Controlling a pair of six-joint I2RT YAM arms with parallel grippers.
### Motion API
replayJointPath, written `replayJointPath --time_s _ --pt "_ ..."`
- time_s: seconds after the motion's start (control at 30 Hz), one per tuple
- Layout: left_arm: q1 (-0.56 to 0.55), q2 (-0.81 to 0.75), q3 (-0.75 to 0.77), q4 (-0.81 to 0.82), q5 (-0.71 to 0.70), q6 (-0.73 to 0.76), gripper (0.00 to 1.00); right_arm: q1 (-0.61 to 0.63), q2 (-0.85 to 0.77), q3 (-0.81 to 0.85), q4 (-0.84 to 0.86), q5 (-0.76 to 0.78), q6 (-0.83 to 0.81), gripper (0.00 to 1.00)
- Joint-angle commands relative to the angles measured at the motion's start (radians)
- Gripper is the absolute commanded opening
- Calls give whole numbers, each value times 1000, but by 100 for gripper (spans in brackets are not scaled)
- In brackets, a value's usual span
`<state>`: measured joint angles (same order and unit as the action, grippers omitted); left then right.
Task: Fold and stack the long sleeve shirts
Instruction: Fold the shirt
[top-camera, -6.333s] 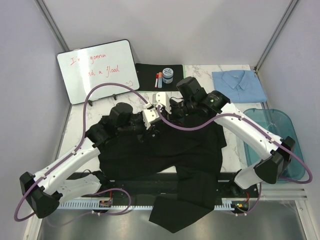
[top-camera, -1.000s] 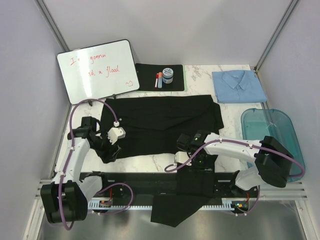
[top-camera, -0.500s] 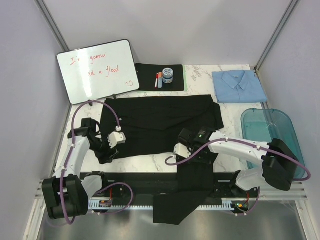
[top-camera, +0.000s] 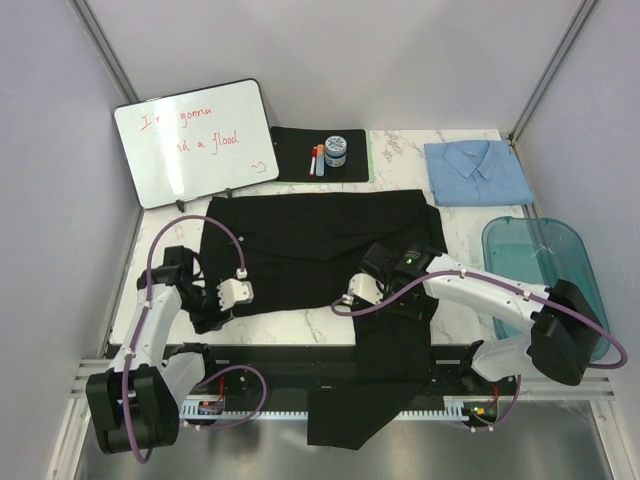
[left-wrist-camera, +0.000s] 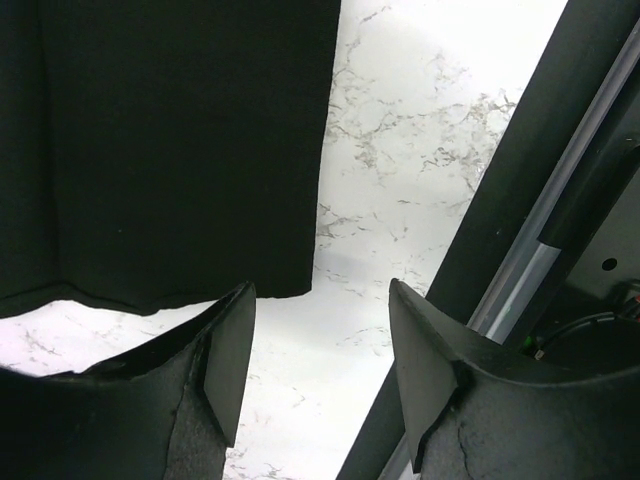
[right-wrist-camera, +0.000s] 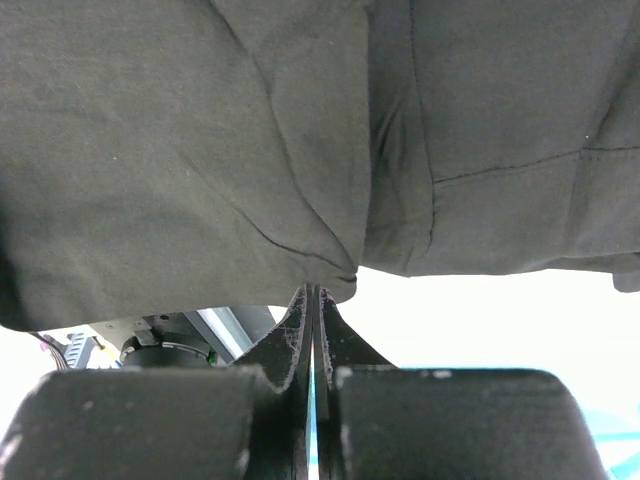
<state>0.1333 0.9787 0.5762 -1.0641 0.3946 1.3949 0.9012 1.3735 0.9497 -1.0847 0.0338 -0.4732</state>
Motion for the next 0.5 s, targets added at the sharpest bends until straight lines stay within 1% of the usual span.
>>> replayJointPath --time_s 0.0,0.1,0.13,0.17,0.2,0.23,0.3,0.37,0.47 --pt "-23 20 -7 35 29 64 60 -7 -25 23 -11 -17 -18 0" --pt "-76 61 -19 69 12 39 56 -8 -7 18 -26 -31 -16 0" --pt "-92 64 -27 78 1 30 56 -8 -1 18 -41 -63 -18 8" --pt "-109 54 -53 101 -8 23 56 -8 4 12 -49 -89 -19 18" --pt "-139 46 -68 113 -19 16 56 -7 4 11 -55 -97 -21 40" --pt "-164 37 -85 124 -51 16 55 -8 2 9 -63 -104 -19 54" --pt "-178 14 -128 153 -77 32 53 -8 9 1 -69 -126 -19 80" --pt "-178 9 -153 167 -111 35 50 -7 30 -8 -66 -121 -13 82" --pt "-178 -3 -165 165 -131 33 43 -7 71 -18 -43 -91 -1 75"
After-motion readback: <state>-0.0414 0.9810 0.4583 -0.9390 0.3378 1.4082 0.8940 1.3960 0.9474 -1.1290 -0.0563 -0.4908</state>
